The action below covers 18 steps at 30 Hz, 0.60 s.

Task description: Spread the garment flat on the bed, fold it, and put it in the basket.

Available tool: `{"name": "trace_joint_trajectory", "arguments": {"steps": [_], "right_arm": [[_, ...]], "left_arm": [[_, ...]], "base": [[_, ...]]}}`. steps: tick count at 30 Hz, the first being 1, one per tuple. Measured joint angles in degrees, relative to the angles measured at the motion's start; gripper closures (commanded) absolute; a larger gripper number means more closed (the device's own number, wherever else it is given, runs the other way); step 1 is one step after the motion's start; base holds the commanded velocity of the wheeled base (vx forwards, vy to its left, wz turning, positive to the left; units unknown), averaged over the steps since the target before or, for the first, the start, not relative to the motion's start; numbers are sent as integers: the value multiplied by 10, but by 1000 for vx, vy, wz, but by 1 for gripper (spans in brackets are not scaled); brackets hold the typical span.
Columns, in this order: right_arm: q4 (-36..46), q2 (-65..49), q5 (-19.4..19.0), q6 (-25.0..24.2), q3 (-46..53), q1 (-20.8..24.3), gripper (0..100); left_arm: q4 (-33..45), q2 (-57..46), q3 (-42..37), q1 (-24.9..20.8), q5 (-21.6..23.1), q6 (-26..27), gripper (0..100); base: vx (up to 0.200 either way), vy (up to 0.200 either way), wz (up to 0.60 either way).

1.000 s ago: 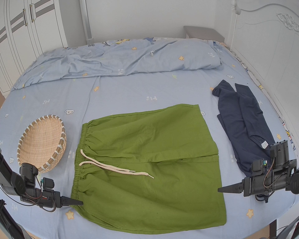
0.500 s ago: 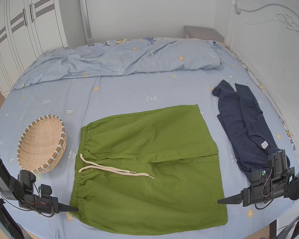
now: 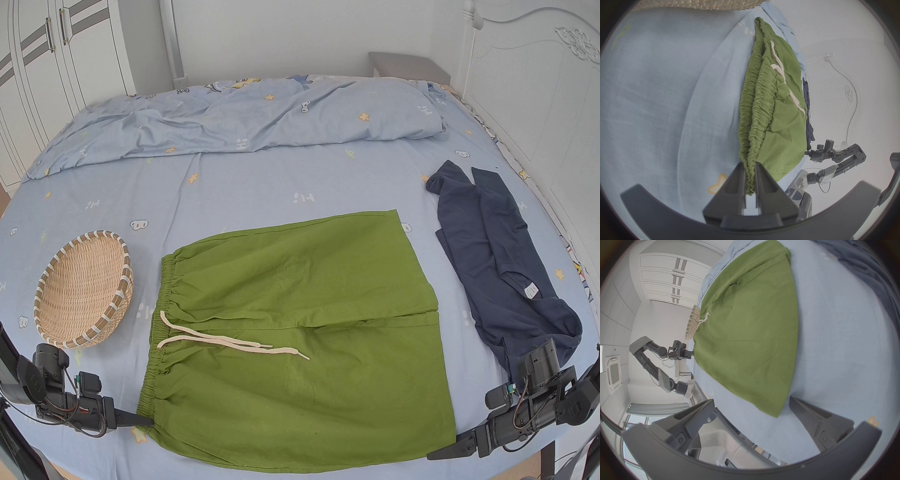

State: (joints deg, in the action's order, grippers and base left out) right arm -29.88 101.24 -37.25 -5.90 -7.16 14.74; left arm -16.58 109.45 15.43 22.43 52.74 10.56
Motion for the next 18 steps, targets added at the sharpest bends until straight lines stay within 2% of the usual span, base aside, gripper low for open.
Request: {"name": "trace_joint_trajectory", "arguments": {"steps": [7, 18], "right_arm": [[1, 11, -26, -4, 9, 15, 0], [-15, 37, -30, -4, -3, 15, 0]], "left_arm": [[0, 1, 1, -2, -2, 0, 100], [-1, 0, -3, -1, -4, 0, 100]], "base": [[0, 0, 0], [0, 0, 0]]}}
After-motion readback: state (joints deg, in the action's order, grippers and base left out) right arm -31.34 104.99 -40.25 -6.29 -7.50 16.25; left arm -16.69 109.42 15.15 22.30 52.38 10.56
